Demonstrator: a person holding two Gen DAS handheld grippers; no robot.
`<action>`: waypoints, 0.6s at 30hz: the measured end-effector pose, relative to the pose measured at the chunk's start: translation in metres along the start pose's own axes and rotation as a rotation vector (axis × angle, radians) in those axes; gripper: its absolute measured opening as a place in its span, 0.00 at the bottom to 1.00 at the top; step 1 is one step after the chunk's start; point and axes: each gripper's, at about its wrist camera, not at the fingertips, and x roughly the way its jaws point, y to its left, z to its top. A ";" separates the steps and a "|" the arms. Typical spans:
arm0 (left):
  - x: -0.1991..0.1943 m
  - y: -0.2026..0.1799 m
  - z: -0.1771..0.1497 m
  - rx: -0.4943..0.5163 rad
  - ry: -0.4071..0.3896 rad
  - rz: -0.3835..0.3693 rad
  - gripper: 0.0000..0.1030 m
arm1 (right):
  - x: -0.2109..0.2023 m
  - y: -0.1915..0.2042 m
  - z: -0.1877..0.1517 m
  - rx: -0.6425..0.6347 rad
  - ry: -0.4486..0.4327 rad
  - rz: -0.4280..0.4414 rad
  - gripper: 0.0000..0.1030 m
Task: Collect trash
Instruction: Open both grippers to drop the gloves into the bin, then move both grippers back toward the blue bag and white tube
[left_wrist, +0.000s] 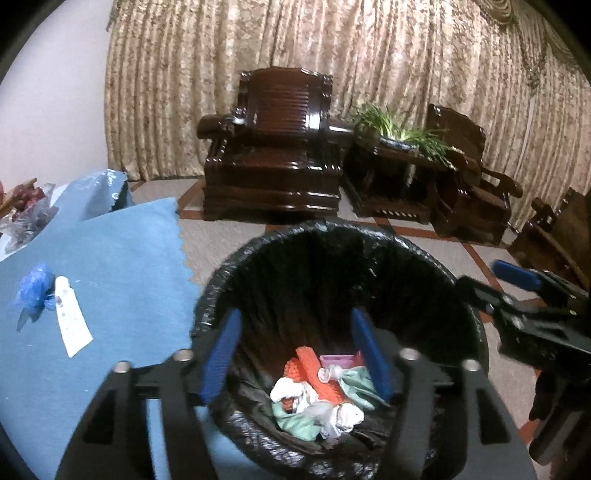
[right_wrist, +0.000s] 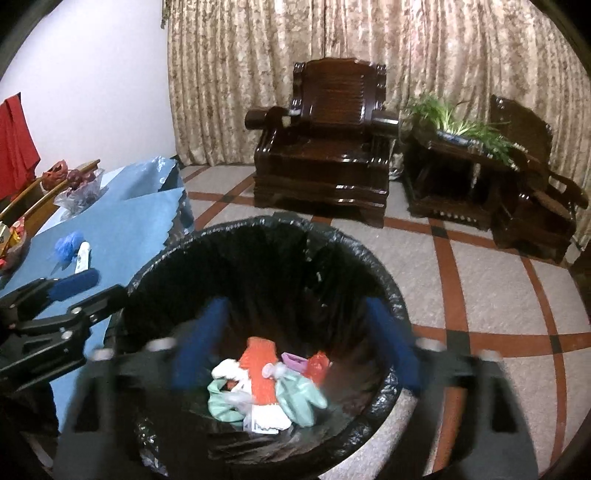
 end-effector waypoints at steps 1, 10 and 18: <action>-0.004 0.003 0.001 -0.005 -0.008 0.006 0.76 | -0.003 0.002 0.001 -0.002 -0.014 -0.005 0.89; -0.052 0.056 -0.003 -0.069 -0.084 0.118 0.94 | -0.016 0.033 0.016 -0.020 -0.056 0.073 0.95; -0.100 0.128 -0.018 -0.157 -0.128 0.289 0.94 | -0.014 0.091 0.033 -0.071 -0.068 0.175 0.95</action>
